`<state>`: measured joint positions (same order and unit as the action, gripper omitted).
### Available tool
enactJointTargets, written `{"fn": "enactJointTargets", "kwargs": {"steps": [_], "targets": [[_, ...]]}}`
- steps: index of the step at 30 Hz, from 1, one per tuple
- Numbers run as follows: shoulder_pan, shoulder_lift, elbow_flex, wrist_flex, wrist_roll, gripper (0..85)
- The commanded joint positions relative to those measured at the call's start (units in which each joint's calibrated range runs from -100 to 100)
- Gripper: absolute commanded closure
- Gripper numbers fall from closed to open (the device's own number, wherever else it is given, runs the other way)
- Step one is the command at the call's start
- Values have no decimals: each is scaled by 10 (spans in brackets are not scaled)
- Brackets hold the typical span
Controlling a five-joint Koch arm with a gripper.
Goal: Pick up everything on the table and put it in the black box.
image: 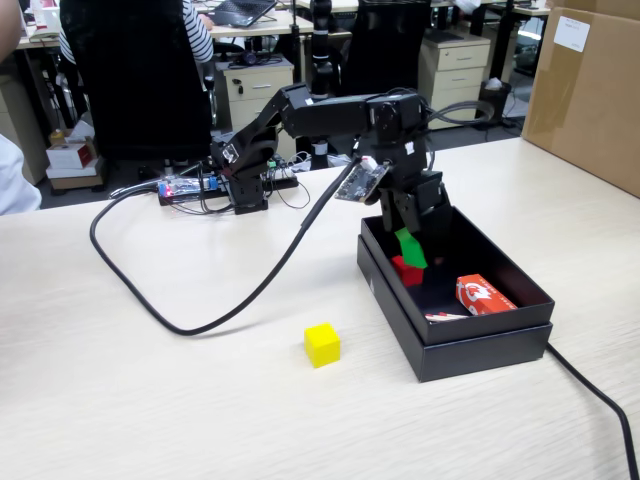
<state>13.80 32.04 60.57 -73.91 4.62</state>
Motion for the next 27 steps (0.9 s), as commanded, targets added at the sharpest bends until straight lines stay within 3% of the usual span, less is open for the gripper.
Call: {"fn": "enactJointTargets", "kwargs": {"steps": [1,6,7,8,15,27], "targets": [[-2,-3,34,5,5,846],[-8,19,21,5,5,839],[-9,19,1,3,4,694],[-9,15,-8,2,4,620],[-9,-36,-24,3,5,463],[-40,-377,-149,14,-1,398]]}}
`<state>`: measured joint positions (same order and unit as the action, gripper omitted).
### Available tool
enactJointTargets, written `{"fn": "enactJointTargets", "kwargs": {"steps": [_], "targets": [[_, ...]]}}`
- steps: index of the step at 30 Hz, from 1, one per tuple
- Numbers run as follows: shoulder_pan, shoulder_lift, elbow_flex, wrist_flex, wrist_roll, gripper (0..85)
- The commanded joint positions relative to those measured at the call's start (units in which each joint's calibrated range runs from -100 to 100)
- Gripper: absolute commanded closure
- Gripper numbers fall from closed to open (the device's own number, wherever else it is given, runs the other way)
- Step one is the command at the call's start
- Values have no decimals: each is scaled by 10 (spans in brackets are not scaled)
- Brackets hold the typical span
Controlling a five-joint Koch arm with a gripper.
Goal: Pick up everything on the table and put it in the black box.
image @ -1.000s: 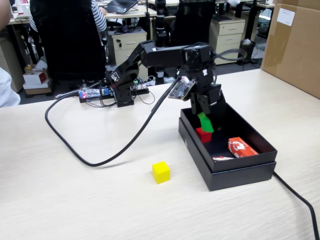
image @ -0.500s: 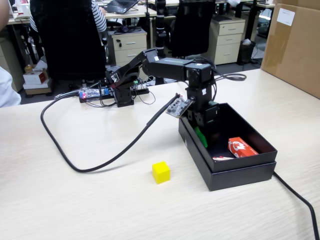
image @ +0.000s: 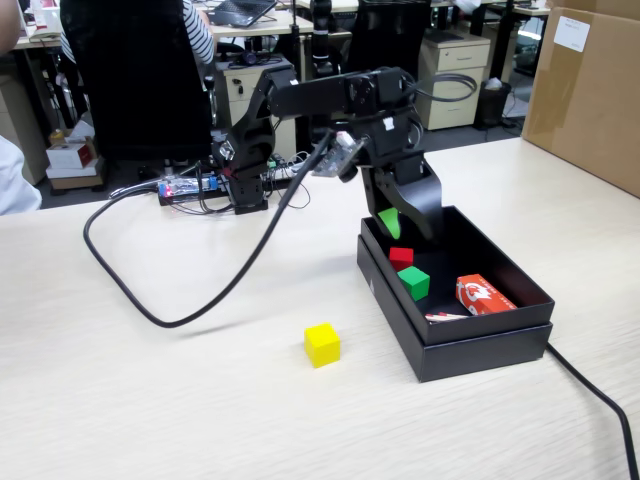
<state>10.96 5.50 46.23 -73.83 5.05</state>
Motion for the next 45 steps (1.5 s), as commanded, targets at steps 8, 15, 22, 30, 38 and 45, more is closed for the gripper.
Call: {"fn": "enactJointTargets", "kwargs": {"steps": [8,15,22,30,38,45], "targets": [[-58,-171,-131,54,-23,375],[-93,35,-2,52,-34,378],[-105,185,100,42,-37,378],[-107,270,152,37,-43,378],[-108,351,190,16,-61,432],[-111,371,223,10,-64,837]]}}
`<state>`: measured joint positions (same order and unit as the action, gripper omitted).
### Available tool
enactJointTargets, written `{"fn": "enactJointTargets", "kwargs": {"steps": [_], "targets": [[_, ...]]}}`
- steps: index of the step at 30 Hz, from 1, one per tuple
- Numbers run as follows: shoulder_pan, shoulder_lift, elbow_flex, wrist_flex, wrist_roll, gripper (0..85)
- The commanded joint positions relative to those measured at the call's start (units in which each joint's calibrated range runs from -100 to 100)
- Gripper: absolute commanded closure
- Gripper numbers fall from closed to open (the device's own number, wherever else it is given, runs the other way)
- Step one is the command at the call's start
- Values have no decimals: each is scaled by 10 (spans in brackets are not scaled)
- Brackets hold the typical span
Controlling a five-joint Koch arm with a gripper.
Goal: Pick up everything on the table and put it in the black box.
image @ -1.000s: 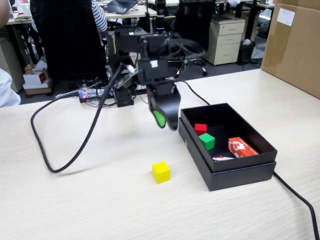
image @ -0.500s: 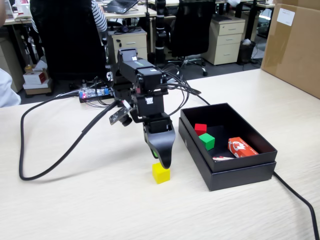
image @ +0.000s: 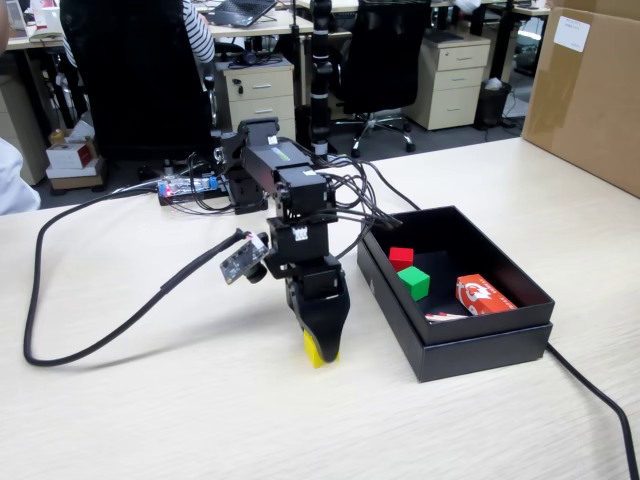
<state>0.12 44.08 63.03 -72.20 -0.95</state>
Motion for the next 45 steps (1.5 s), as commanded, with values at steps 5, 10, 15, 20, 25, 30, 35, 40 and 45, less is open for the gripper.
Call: {"fn": "enactJointTargets", "kwargs": {"steps": [5,10,15,20,25,30,35,40,45], "targets": [[-5,-50,46,-16,-4,846],[6,-243,-61,-20,-1,846],[44,-468,-183,-19,0,846],[99,-595,-253,-19,8,846],[153,-596,-257,-18,30,846],[163,-499,-211,-18,39,846],[158,-361,-156,-18,40,846],[148,-288,-143,-14,42,845],[142,-265,-146,-11,42,668]]}}
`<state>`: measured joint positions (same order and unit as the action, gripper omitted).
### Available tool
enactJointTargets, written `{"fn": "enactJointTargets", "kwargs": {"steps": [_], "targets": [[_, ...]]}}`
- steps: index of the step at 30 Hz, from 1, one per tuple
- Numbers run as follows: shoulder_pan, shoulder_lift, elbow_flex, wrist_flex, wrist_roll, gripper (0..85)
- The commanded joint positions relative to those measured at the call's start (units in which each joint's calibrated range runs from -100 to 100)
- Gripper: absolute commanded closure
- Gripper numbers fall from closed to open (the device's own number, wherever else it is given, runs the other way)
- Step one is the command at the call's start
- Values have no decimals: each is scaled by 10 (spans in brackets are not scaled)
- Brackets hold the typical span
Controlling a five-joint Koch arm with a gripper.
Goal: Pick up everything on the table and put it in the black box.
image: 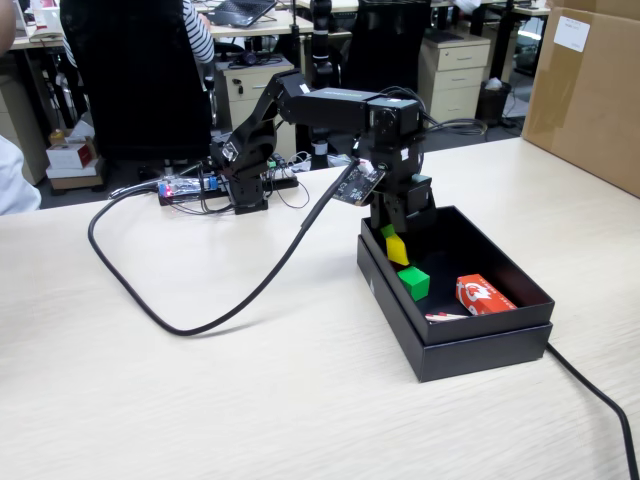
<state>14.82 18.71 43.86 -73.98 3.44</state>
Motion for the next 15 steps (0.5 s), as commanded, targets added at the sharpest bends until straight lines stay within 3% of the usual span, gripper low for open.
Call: {"fn": "enactJointTargets", "kwargs": {"steps": [1,6,15], "targets": [[-5,-11,41,7,-2,595],[-5,-35,27,7,-3,448],[-9,-354,-73,7,-3,400]]}}
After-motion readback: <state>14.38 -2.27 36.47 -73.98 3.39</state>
